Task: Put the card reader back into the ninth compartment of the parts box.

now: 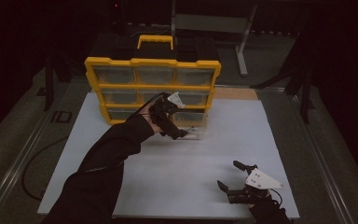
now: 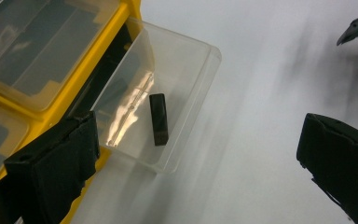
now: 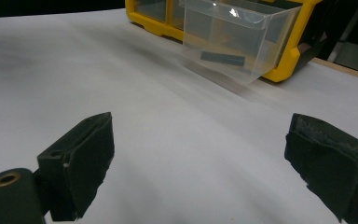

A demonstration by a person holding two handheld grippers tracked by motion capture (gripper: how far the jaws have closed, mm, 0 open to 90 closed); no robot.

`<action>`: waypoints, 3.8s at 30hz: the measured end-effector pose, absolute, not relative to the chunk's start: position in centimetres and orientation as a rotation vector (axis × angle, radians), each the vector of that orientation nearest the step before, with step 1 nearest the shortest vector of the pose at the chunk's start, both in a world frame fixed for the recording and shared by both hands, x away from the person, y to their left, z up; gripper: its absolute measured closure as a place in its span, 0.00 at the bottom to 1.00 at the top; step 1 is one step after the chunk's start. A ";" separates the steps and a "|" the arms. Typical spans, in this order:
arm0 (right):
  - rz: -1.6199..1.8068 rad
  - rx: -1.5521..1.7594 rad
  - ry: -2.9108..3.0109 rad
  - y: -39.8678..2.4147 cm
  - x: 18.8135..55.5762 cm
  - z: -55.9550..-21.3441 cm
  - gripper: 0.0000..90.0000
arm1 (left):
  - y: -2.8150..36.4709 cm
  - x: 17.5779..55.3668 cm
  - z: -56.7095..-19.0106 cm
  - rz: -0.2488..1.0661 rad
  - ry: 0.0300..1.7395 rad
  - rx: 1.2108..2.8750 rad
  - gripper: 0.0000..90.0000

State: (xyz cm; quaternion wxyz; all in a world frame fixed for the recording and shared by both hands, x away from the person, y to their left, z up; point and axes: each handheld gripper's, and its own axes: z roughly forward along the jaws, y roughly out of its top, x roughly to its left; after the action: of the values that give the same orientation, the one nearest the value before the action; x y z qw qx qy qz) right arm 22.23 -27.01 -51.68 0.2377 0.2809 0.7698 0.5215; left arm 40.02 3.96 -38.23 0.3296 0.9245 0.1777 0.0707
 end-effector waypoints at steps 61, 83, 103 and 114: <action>1.422 0.771 2.112 -26.9 22.2 -51.7 0.09 | 14.8 32.0 -41.9 0.217 0.521 2.277 0.00; 1.415 0.768 2.118 -26.7 22.2 -51.8 0.09 | 18.6 28.6 -45.6 0.218 0.590 2.233 0.00; 1.405 0.768 2.123 -26.7 22.2 -51.8 0.09 | 22.2 25.6 -48.9 0.210 0.708 2.165 0.00; 1.400 0.774 2.130 -26.7 22.1 -51.8 0.09 | 23.3 24.6 -50.4 0.217 0.773 2.132 0.00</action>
State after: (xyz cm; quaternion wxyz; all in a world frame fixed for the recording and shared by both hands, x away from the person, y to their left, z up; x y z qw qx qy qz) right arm 22.13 -26.65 -51.83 0.2366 0.2821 0.7769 0.5108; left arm 24.62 23.34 -50.43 0.4184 0.8500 0.3082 0.0863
